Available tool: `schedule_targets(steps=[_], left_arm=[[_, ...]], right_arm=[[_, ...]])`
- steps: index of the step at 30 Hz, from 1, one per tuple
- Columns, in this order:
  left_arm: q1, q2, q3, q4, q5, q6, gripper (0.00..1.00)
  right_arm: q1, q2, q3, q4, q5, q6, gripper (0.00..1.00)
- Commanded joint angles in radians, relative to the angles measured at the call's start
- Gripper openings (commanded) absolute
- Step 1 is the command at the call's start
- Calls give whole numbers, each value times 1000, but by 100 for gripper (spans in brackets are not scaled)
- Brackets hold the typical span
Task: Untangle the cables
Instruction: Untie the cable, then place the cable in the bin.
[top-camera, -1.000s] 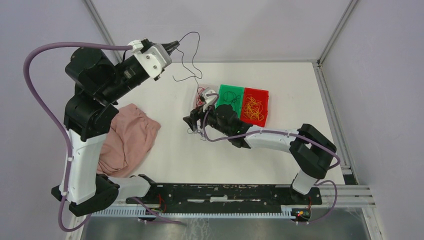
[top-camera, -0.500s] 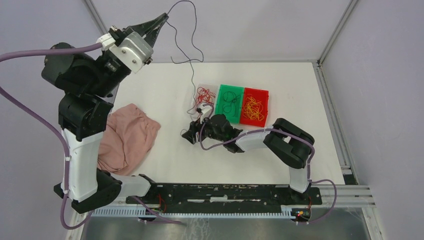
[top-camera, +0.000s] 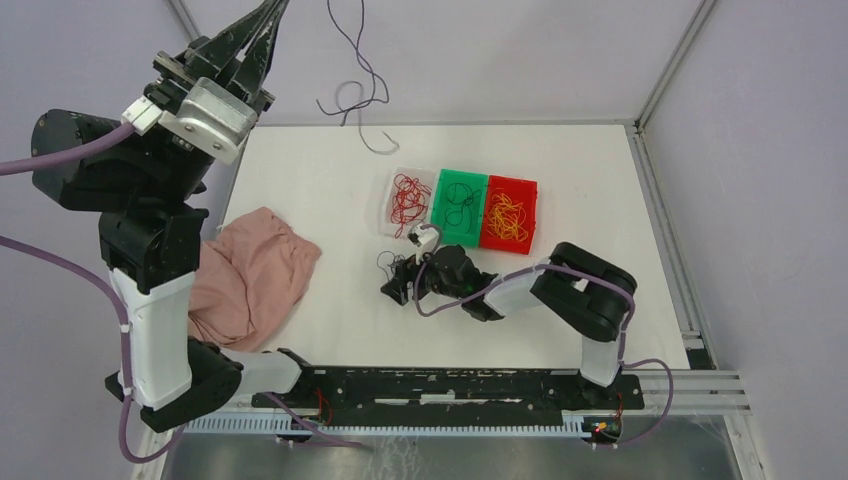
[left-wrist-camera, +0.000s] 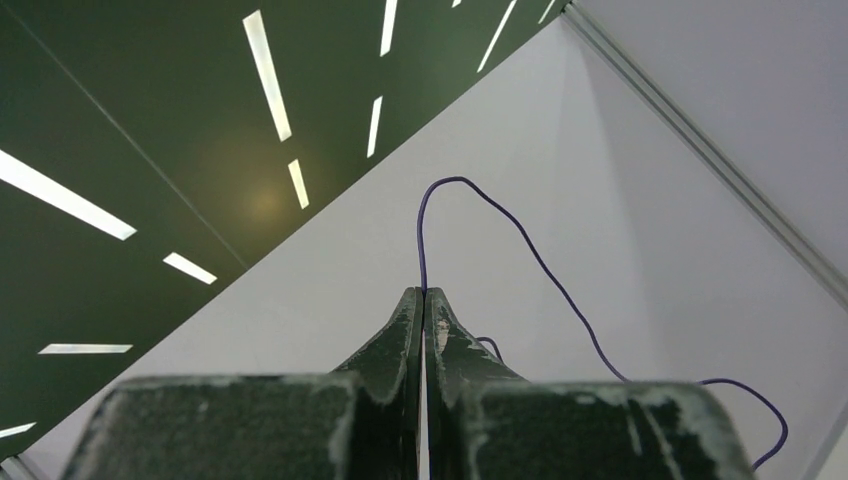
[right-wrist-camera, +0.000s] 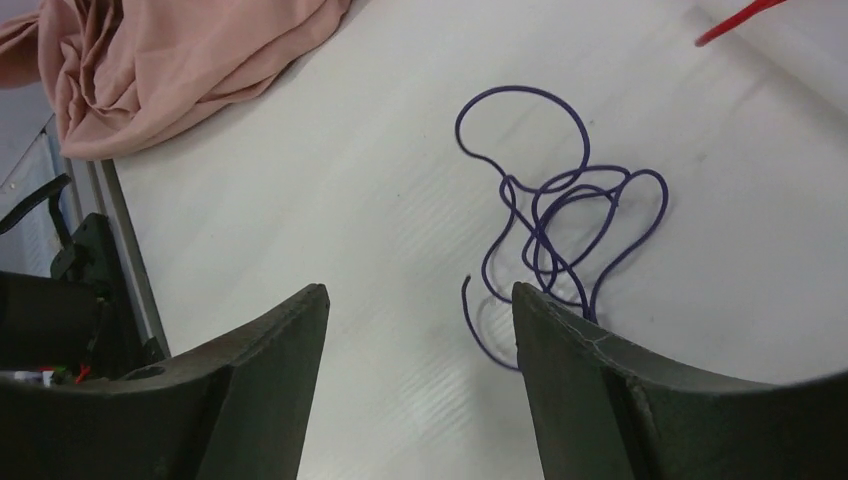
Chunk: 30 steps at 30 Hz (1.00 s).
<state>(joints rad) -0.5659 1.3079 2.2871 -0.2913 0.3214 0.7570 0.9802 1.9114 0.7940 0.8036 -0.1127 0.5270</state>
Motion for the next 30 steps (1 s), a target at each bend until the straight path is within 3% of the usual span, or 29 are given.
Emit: schedule_targets(steps=[1,9,14,20,26,30], left_arm=[[2,-42,-85,21,25,36,3],[1,-144,-379,-49,70,-14,3],[1,-187,-521,-108,122,-38,3],[0,-210,-588,-159,194,-64,3],[0,-210,-577,-187,214,-64,3],[0,-210,-571,-206,230,-61,3]], right_arm=[[5,-226,-52,33,-3,-8,76],[5,-612,3,-334,-86,-123,82],[3,-799,46,-446,11,-217,87],[-2,-802,156,-494,54,-304,90],[-42,-734,263,-562,224,-331,84],[-88,-714,296,-564,252,-317,82]])
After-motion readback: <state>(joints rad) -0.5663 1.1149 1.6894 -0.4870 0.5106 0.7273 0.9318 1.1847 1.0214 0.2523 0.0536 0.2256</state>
